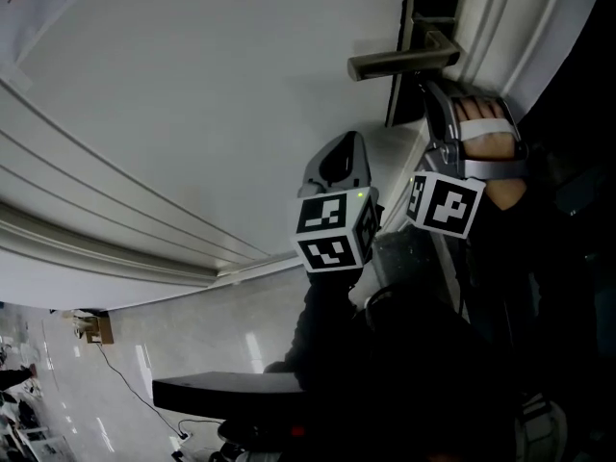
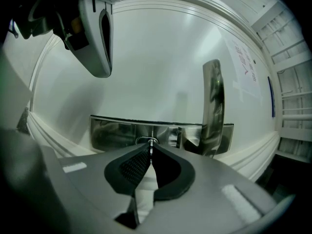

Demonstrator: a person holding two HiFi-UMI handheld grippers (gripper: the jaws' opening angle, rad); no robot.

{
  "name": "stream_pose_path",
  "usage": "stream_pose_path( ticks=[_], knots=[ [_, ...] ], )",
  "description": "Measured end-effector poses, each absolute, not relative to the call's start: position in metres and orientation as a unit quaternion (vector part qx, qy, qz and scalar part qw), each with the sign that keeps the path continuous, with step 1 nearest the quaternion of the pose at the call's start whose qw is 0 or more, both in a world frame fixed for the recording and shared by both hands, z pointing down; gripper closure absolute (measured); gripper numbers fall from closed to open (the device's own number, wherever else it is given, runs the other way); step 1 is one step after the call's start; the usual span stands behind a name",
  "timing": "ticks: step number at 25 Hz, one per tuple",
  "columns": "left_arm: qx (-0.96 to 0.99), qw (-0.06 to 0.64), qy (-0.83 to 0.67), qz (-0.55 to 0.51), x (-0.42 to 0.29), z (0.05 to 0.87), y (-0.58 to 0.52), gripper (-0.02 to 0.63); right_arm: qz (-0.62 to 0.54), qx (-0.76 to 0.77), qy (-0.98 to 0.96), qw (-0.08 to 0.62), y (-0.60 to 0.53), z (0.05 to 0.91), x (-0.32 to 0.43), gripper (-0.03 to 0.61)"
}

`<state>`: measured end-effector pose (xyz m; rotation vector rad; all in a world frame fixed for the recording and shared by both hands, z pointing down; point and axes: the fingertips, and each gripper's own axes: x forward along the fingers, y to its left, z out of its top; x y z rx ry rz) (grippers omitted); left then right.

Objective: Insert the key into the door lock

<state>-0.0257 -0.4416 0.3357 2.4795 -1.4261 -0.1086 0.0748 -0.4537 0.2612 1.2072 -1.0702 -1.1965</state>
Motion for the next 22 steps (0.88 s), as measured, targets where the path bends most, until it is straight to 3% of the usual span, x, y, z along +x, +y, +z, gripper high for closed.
stream_pose_path(
  ticks=[9, 16, 19, 22],
  knots=[
    [0.851, 0.130, -0.508, -0.039, -0.036, 0.330, -0.434, 0.612, -0.501, 0.521, -0.443, 0.531, -0.454, 0.260, 0.074, 0.564],
    [0.842, 0.128, -0.522, -0.045, -0.049, 0.327, -0.425, 0.612, -0.483, 0.527, -0.514, 0.474, -0.429, 0.261, 0.072, 0.561],
    [0.837, 0.130, -0.529, -0.050, -0.054, 0.324, -0.423, 0.612, -0.453, 0.552, -0.582, 0.389, -0.407, 0.252, 0.071, 0.565],
    [0.833, 0.124, -0.537, -0.051, -0.059, 0.325, -0.422, 0.612, -0.341, 0.602, -0.693, 0.203, -0.390, 0.238, 0.072, 0.577]
  ],
)
